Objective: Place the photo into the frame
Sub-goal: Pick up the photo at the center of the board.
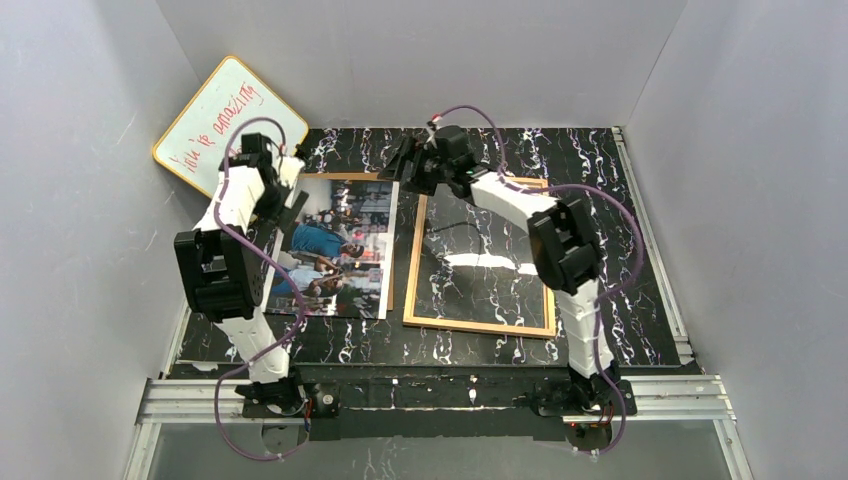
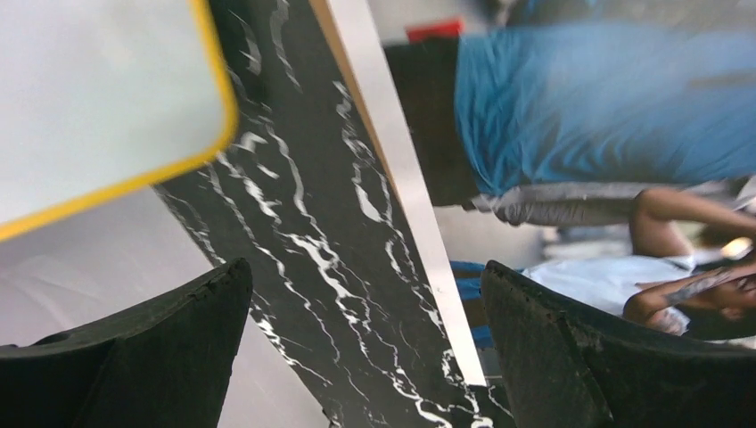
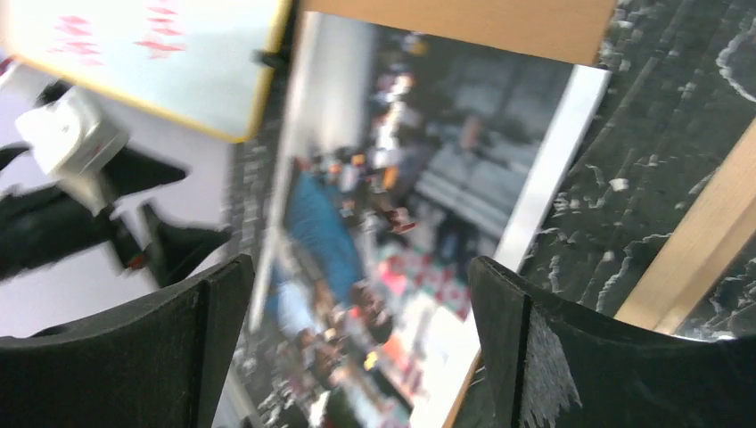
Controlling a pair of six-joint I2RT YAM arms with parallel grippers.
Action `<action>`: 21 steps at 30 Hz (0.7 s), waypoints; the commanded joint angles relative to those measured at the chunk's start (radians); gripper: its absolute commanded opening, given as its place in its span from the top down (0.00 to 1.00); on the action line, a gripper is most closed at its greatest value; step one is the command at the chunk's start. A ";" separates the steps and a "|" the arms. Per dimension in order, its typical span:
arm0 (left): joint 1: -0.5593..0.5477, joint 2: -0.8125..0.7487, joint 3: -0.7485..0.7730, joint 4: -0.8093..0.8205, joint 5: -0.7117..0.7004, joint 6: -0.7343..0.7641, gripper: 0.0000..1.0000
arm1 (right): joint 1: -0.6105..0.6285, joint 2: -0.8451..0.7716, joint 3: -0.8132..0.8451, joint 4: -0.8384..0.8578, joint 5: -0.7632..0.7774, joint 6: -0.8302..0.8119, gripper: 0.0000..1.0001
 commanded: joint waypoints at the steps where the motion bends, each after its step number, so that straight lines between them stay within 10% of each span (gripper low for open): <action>1: -0.016 -0.100 -0.143 0.106 -0.106 0.080 0.02 | 0.154 0.058 0.271 -0.401 0.340 -0.226 0.01; 5: -0.016 -0.120 -0.185 0.125 -0.102 0.079 0.02 | 0.233 0.053 0.298 -0.386 0.496 -0.312 0.01; 11: -0.014 -0.152 -0.197 0.130 -0.078 0.099 0.02 | 0.188 -0.130 -0.037 0.036 0.177 -0.237 0.01; 15: -0.010 -0.140 -0.201 0.142 -0.083 0.098 0.02 | 0.216 0.027 0.272 -0.364 0.410 -0.266 0.02; 21: -0.011 -0.118 -0.265 0.252 -0.153 0.093 0.02 | 0.226 0.152 0.384 -0.467 0.550 -0.259 0.04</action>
